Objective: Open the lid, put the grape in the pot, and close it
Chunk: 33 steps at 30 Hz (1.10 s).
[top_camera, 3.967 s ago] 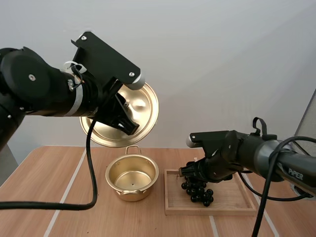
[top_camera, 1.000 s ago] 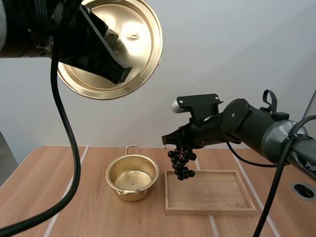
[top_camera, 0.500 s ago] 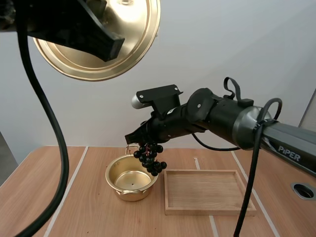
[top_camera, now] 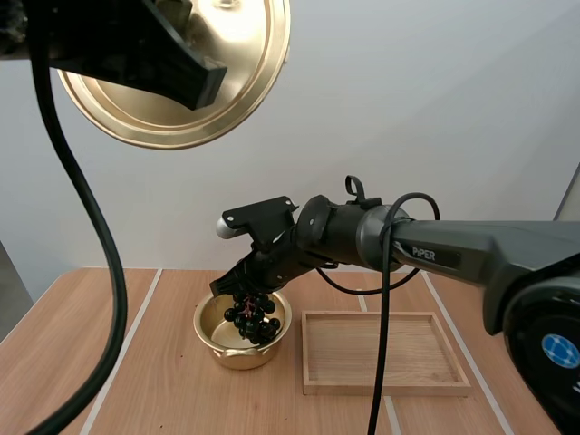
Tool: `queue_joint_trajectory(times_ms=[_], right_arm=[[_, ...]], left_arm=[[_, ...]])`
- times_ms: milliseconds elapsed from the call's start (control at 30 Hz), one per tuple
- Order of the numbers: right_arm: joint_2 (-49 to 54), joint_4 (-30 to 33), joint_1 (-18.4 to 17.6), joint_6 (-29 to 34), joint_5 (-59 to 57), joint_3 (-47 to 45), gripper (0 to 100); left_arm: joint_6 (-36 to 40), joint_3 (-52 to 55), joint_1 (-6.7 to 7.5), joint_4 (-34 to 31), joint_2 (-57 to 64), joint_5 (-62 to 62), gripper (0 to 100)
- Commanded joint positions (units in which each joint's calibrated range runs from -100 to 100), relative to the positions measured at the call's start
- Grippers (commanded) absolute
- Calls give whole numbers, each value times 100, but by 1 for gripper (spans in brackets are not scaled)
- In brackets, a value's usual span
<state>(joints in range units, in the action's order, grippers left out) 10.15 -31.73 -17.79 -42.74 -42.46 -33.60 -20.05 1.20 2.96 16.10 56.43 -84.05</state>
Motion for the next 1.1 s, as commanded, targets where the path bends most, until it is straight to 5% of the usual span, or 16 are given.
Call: queue_joint_trajectory(times_ms=[0, 33, 133, 167, 667, 700, 833, 1067], right_arm=[[-101, -10, -4, -89, 224, 57, 15], [-115, -10, -4, -89, 287, 57, 24], [-140, -103, -4, -89, 515, 57, 86], [-128, -106, -4, -89, 583, 57, 96], [700, -106, -4, -89, 49, 57, 100], [756, -106, -4, -89, -87, 57, 90], [1150, -106, -4, 83, -1016, 57, 0], [1794, 756, 94, 715, -2059, -3, 0]], left_arm=[[51, -39, 2, -32, 10, 131, 0], [61, -39, 2, -33, 10, 131, 0], [113, -39, 2, -33, 10, 131, 0], [133, -39, 2, -33, 10, 131, 0], [164, -39, 2, -33, 10, 131, 0], [165, -39, 2, -44, 10, 131, 0], [165, -39, 2, -156, 10, 131, 0], [174, -39, 2, -218, 10, 131, 0]])
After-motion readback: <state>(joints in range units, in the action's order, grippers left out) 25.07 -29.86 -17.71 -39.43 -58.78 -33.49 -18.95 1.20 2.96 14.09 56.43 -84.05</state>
